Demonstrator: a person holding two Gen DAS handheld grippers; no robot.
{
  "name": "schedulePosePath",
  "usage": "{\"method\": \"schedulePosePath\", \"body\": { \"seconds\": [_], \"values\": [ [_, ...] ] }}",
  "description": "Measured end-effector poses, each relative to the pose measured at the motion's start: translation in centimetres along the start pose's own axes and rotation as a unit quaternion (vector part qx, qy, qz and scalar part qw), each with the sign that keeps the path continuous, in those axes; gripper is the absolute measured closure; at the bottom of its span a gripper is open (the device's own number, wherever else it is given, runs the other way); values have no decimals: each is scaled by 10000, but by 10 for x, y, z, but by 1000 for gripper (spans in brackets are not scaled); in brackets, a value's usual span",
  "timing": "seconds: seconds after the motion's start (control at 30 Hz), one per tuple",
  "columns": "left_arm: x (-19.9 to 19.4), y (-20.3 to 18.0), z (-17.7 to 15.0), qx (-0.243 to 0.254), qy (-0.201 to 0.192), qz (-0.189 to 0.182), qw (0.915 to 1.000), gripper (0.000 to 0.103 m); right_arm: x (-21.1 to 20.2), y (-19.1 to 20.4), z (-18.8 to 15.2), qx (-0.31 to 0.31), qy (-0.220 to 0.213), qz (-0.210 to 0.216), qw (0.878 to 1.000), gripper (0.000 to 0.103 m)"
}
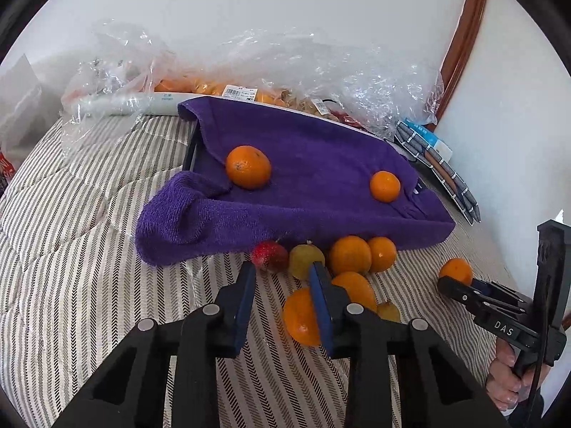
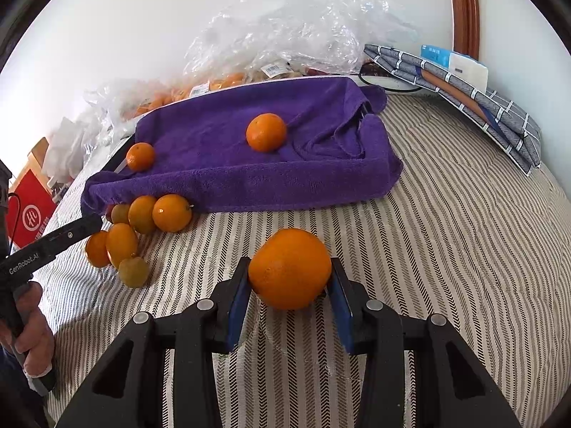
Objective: Organize fruits
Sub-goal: 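Grasp a large orange with left gripper while right gripper carries its orange toward the towel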
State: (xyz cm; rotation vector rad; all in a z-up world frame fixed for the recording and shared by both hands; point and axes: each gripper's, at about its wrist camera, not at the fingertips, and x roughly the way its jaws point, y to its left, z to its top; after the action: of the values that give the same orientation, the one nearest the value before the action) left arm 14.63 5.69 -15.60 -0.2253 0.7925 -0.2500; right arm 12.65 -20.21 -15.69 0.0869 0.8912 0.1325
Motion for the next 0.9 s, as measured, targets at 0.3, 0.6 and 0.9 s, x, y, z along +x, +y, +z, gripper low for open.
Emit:
{"method": "schedulePosePath", "body": {
  "seconds": [0.3, 0.6, 0.9],
  "values": [
    [1, 9, 0, -288, 186, -213, 9992, 71, 0, 1, 1, -33, 12, -51, 10000, 61],
    [4, -8, -6, 113, 408, -524, 9977, 59, -2, -2, -1, 36, -21, 124, 9999, 61],
    [5, -31, -20, 706, 721, -688, 9925, 66, -8, -7, -1, 160, -95, 258, 9995, 61]
  ]
}}
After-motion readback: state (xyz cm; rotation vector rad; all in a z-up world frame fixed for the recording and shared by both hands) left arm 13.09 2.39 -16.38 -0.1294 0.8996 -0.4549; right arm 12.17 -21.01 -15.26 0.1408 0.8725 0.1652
